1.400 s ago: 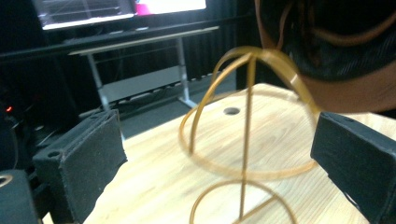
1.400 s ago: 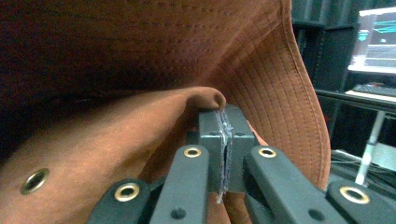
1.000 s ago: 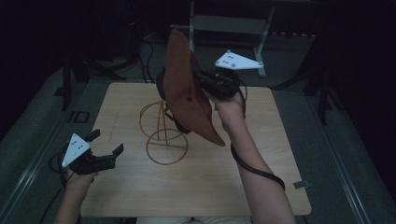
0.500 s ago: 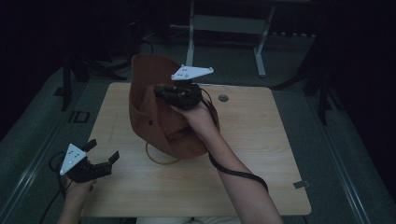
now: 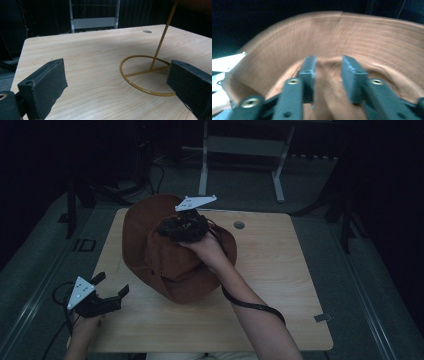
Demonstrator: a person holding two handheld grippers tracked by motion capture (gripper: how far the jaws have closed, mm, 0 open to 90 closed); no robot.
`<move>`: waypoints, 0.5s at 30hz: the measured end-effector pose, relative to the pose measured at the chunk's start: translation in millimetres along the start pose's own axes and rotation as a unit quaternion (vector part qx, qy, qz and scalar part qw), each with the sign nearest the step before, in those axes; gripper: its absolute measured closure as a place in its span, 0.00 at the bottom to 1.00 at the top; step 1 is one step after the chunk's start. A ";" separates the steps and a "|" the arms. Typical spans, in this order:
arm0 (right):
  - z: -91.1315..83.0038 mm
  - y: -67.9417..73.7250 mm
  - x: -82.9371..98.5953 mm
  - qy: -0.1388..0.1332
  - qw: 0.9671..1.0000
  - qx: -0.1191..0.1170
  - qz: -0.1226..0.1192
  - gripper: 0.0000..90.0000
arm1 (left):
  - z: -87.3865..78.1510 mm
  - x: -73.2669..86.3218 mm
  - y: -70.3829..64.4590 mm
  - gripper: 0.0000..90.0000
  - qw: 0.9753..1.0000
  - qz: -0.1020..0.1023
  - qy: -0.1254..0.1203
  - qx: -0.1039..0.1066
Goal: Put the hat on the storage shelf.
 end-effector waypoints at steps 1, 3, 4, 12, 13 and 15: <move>-2.3 0.3 -0.8 -0.005 1.000 0.004 -0.003 0.62 | 0.2 0.3 0.0 0.03 1.000 0.000 0.000 0.000; -7.1 0.9 -2.4 -0.013 1.000 0.003 -0.002 0.57 | 0.9 0.7 -0.3 0.03 1.000 -0.001 0.000 0.001; -9.7 0.8 -3.1 -0.016 1.000 0.001 -0.002 0.55 | 1.0 0.7 -0.5 0.03 1.000 -0.001 -0.001 0.002; -25.1 -0.8 -0.6 -0.018 1.000 -0.012 -0.002 0.44 | 1.1 1.0 -1.5 0.03 1.000 -0.001 -0.003 0.004; -31.7 -3.4 2.1 -0.022 1.000 -0.009 -0.001 0.42 | 0.7 0.8 -1.8 0.03 1.000 0.001 -0.005 0.006; -37.1 -6.5 5.3 -0.024 1.000 -0.009 0.001 0.39 | 1.0 1.1 -2.2 0.03 1.000 0.003 -0.005 0.006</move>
Point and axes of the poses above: each handheld gripper's, and its own axes: z roughly forward along the jaws, x roughly out of its underside, y roughly to its left, the point moved 6 cm from there along z, roughly forward along the jaws
